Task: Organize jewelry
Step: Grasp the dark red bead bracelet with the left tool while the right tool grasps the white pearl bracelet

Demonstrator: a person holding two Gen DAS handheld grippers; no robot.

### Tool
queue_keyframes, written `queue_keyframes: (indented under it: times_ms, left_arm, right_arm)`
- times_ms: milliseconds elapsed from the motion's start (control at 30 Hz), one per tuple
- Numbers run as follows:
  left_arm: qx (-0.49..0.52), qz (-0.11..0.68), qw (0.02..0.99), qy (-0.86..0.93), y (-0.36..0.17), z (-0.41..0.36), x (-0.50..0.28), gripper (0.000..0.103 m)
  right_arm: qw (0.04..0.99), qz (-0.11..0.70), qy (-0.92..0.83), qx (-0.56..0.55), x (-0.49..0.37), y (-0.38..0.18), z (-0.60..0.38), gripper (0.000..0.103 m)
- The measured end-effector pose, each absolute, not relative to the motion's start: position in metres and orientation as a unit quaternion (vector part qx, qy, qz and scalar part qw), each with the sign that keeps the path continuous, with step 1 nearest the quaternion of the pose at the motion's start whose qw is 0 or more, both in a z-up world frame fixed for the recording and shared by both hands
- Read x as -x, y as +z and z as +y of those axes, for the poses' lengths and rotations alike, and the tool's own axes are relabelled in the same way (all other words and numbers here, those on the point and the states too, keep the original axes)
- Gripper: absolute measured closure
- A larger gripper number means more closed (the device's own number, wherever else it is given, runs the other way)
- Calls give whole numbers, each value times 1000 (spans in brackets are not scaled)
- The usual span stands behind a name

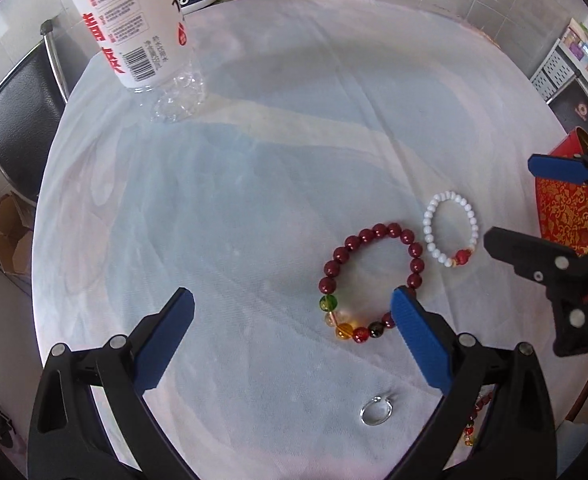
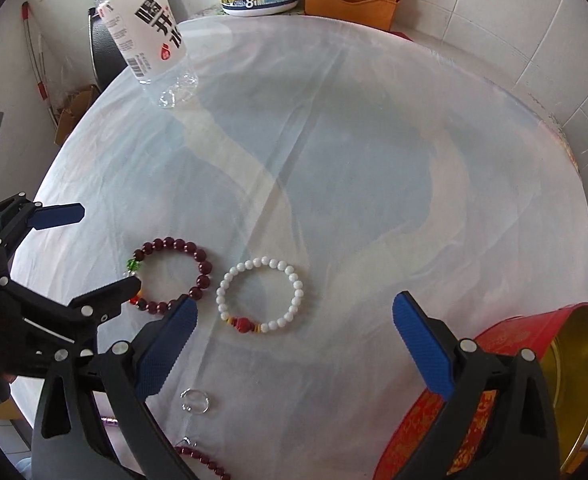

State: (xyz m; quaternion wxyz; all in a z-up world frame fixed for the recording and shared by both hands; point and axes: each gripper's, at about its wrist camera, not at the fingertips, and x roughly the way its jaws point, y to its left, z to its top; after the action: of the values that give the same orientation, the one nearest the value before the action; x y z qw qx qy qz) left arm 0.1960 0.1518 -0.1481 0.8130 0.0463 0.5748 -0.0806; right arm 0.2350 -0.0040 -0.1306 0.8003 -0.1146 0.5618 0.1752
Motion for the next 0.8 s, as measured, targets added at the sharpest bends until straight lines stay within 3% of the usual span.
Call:
queue_keyframes:
  times_ms: [367, 500, 533, 600, 667, 700, 733, 767, 800]
  left_arm:
    - [-55, 569, 815, -90, -161, 145, -207, 7]
    - [-63, 570, 814, -93, -166, 143, -212, 7]
    - [-65, 568, 815, -91, -167, 142, -212, 9]
    - [-54, 557, 824, -87, -166, 144, -212, 25]
    - [-49, 545, 833, -79, -162, 143, -213, 61]
    - [-47, 545, 833, -80, -161, 143, -213, 75]
    - [-45, 547, 831, -86, -160, 143, -213, 82]
    - [-43, 552, 828, -94, -159, 142, -213, 93]
    - [-40, 556, 824, -97, -158, 144, -213, 93]
  right_arm:
    - [792, 579, 155, 113, -251, -156, -11, 5]
    - [780, 595, 161, 106, -255, -166, -11, 33]
    - [781, 594, 161, 105, -255, -167, -12, 33]
    - [786, 587, 166, 104, -253, -167, -12, 34]
    - [792, 575, 177, 106, -247, -165, -9, 48]
    - [794, 569, 187, 107, -243, -164, -7, 64]
    - [794, 564, 194, 112, -239, -163, -3, 81]
    - [792, 565, 201, 116, -236, -162, 1, 92]
    - [787, 570, 208, 112, -233, -162, 3, 96]
